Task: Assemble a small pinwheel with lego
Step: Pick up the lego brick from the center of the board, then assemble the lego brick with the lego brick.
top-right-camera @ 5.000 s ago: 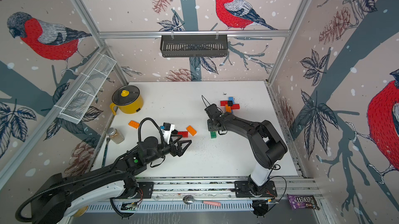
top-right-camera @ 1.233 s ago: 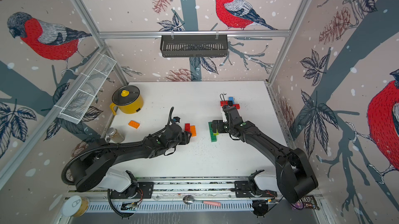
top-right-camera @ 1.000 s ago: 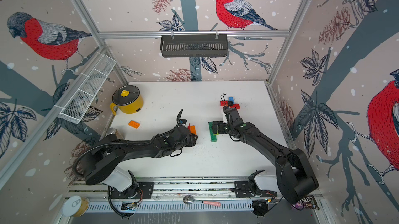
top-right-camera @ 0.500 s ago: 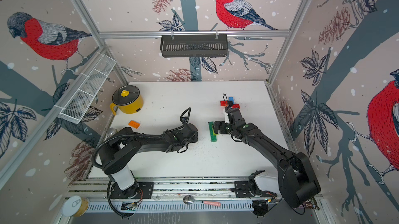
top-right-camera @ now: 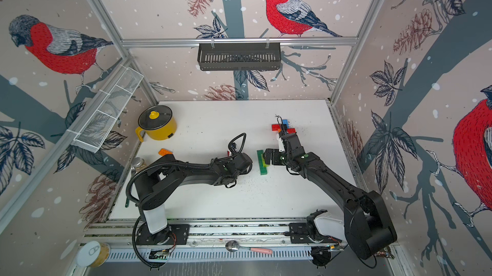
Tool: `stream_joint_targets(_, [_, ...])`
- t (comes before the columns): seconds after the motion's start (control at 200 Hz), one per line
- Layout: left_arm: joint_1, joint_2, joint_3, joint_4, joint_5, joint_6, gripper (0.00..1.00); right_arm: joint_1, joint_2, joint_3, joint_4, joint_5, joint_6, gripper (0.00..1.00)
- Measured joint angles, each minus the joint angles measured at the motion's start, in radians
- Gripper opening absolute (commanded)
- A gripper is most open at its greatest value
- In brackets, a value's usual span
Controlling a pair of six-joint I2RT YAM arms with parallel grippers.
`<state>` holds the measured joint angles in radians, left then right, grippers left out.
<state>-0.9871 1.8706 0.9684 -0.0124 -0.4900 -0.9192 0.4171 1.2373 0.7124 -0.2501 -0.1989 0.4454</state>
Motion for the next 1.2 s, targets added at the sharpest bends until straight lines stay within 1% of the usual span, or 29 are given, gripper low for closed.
stream_joint_targets(0.25, [-0.016,0.013,0.006,-0.023,-0.042,-0.002,0.43,-0.019,-0.001,-0.011,0.011,-0.018,0.000,1.00])
stream_joint_targets(0.405, [-0.023,0.017,0.001,-0.023,-0.063,-0.015,0.39,-0.034,-0.001,-0.019,0.020,-0.035,0.000,0.99])
stream_joint_targets(0.43, [-0.024,0.018,0.000,-0.022,-0.067,-0.015,0.36,-0.038,-0.001,-0.021,0.022,-0.037,0.001,0.99])
stream_joint_targets(0.465, [-0.026,0.019,0.000,-0.022,-0.071,-0.016,0.30,-0.043,0.000,-0.023,0.025,-0.042,0.002,0.99])
stream_joint_targets(0.51, [-0.028,0.020,0.000,-0.021,-0.077,-0.015,0.16,-0.049,0.003,-0.025,0.027,-0.043,0.003,1.00])
stream_joint_targets(0.53, [-0.029,0.020,-0.001,-0.020,-0.079,-0.014,0.12,-0.052,0.006,-0.025,0.027,-0.043,0.004,0.99])
stream_joint_targets(0.675, [-0.031,-0.014,-0.017,-0.035,-0.064,0.023,0.12,-0.059,0.019,-0.026,0.050,-0.042,0.023,0.99])
stream_joint_targets(0.785, [-0.025,-0.111,-0.063,-0.043,-0.032,0.138,0.11,-0.063,0.037,-0.028,0.061,-0.042,0.023,0.99])
stream_joint_targets(0.885, [-0.003,-0.228,-0.123,0.027,0.037,0.292,0.11,-0.071,0.035,-0.030,0.072,-0.043,0.026,1.00])
stream_joint_targets(0.955, [0.025,-0.293,-0.166,0.093,0.133,0.419,0.12,-0.081,0.030,-0.036,0.073,-0.047,0.026,1.00])
stream_joint_targets(1.016, [0.056,-0.331,-0.201,0.145,0.251,0.558,0.12,-0.092,0.028,-0.040,0.075,-0.056,0.029,1.00])
stream_joint_targets(1.086, [0.070,-0.353,-0.225,0.176,0.349,0.709,0.13,-0.100,0.026,-0.045,0.080,-0.063,0.030,0.99])
stream_joint_targets(1.166, [0.078,-0.370,-0.246,0.202,0.509,0.895,0.12,-0.109,0.026,-0.051,0.087,-0.074,0.034,1.00])
stream_joint_targets(1.201, [0.084,-0.373,-0.251,0.206,0.561,0.965,0.11,-0.113,0.027,-0.051,0.089,-0.082,0.042,1.00])
